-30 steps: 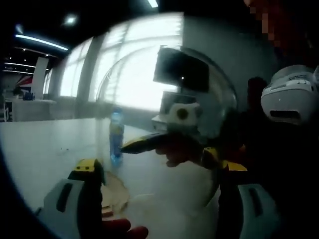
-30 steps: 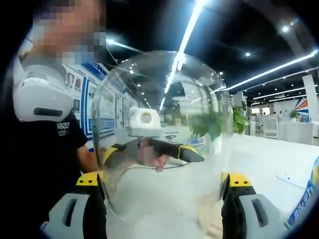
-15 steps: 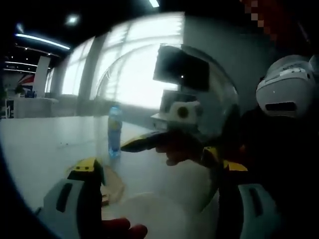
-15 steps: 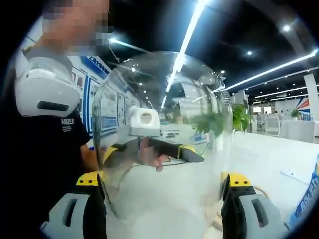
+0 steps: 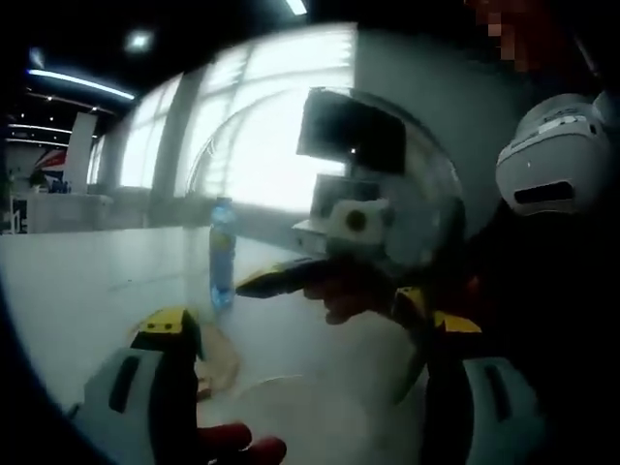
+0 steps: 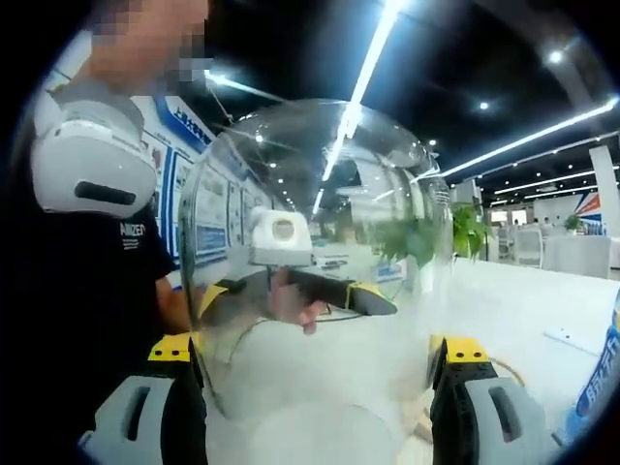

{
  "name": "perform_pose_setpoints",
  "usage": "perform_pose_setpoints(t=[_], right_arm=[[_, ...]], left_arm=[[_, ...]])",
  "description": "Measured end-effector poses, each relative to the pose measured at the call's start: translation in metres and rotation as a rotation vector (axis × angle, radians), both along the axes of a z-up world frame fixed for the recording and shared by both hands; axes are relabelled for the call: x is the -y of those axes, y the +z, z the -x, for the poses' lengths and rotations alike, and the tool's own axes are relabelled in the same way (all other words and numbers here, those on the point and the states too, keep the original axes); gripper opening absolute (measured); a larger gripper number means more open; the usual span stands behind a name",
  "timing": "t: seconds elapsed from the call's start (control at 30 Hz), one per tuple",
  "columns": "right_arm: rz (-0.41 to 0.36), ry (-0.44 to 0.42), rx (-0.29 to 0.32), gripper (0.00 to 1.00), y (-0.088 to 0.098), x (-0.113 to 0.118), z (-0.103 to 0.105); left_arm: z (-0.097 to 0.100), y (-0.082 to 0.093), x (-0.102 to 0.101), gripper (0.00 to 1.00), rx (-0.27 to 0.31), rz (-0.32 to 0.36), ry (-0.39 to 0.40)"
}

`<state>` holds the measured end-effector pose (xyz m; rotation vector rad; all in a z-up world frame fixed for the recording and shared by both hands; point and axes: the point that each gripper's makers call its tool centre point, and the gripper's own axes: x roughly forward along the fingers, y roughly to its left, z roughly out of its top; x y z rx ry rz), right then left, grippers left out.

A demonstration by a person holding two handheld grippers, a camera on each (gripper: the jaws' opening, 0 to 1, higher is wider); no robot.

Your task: Open the cover put in the Mizone put the cover back on

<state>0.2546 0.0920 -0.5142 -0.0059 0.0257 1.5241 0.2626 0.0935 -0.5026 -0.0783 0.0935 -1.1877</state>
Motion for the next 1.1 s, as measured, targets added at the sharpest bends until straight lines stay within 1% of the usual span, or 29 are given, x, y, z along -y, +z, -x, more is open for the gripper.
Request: perform_pose_setpoints(t=[0.03,0.07,0.1,0.37,0.47,0.57,0.63,0.67,0.7,0.73,0.77,0.8,0.9,1.0,1.1], right_arm=[[0.0,0.0,0.016,0.9,-0.001,0.0,0.001],[-0.011,0.0,0.002,0.9,0.001,0.001,0.001],[-0.013,-0.002,0.008,0.9,0.001,0.001,0.0],[-0.059,0.001,0.005,0.9,0.004,0.004,-0.002],[-0.064,0.005,0.004,0.9,0.005,0.005,-0.003],[-0.056,0.005,0.004,0.9,0.005,0.005,-0.001],[-0.049,0.002,0.003,0.9,0.004,0.006,-0.003],[-0.047,0.014,-0.053,0.9,0.004,0.01,-0.001],[-0.063,0.017,-0.102,0.9,0.006,0.013,-0.002],[-0.086,0.014,-0.133,0.9,0.01,0.015,-0.004],[-0.105,-0.005,-0.149,0.9,0.013,0.017,-0.009],[-0.086,0.003,-0.127,0.9,0.011,0.018,-0.007],[-0.066,-0.03,-0.09,0.9,0.007,0.023,-0.009],[-0.06,-0.048,-0.094,0.9,0.001,0.027,-0.007],[-0.052,-0.046,-0.072,0.9,-0.004,0.032,-0.004]], left_arm=[[0.001,-0.002,0.001,0.85,0.008,-0.013,-0.004],[0.0,0.0,0.001,0.85,0.016,-0.001,0.001],[0.001,0.0,0.001,0.85,0.013,-0.007,-0.002],[0.003,0.0,0.001,0.85,0.023,0.013,0.014],[0.004,0.0,0.0,0.85,0.027,0.028,0.022],[0.007,0.002,-0.001,0.84,0.027,0.028,0.032],[0.009,0.003,-0.005,0.82,0.032,0.029,0.037],[0.009,0.003,-0.006,0.81,0.033,0.028,0.04],[0.01,0.004,-0.008,0.8,0.032,0.026,0.044],[0.01,0.004,-0.009,0.8,0.032,0.025,0.048],[0.01,0.004,-0.009,0.79,0.032,0.026,0.052],[0.01,0.003,-0.01,0.79,0.033,0.027,0.054],[0.01,0.004,-0.012,0.78,0.033,0.032,0.055],[0.011,0.004,-0.015,0.77,0.037,0.04,0.066],[0.013,0.005,-0.018,0.76,0.04,0.046,0.089]])
